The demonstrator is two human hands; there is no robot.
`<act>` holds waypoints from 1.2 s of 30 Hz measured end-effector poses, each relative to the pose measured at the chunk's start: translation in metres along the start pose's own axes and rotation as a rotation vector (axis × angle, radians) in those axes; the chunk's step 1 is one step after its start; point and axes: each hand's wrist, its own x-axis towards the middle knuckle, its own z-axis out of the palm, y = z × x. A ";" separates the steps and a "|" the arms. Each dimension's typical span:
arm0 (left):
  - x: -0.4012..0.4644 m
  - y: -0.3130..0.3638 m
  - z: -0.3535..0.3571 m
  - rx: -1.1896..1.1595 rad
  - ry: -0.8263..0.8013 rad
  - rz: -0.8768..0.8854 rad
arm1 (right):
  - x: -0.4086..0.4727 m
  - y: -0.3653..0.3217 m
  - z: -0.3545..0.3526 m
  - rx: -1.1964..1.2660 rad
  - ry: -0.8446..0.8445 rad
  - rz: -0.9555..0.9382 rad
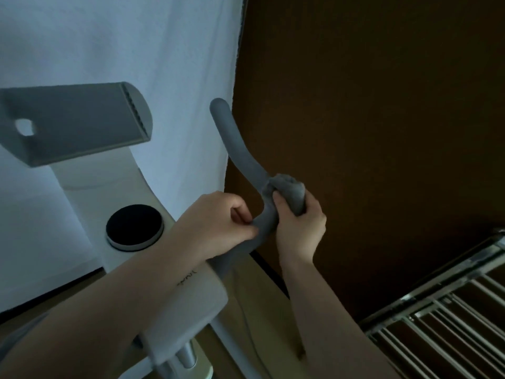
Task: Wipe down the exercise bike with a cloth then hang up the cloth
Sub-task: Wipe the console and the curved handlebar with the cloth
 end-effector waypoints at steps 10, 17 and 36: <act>0.003 -0.005 0.001 0.015 0.044 0.026 | 0.049 -0.016 -0.002 -0.333 -0.338 -0.456; 0.002 -0.006 0.001 0.016 0.056 0.038 | 0.048 -0.008 -0.004 -0.309 -0.353 -0.472; 0.000 -0.005 0.001 0.028 0.059 0.027 | 0.058 -0.024 0.013 -0.413 -0.447 -0.351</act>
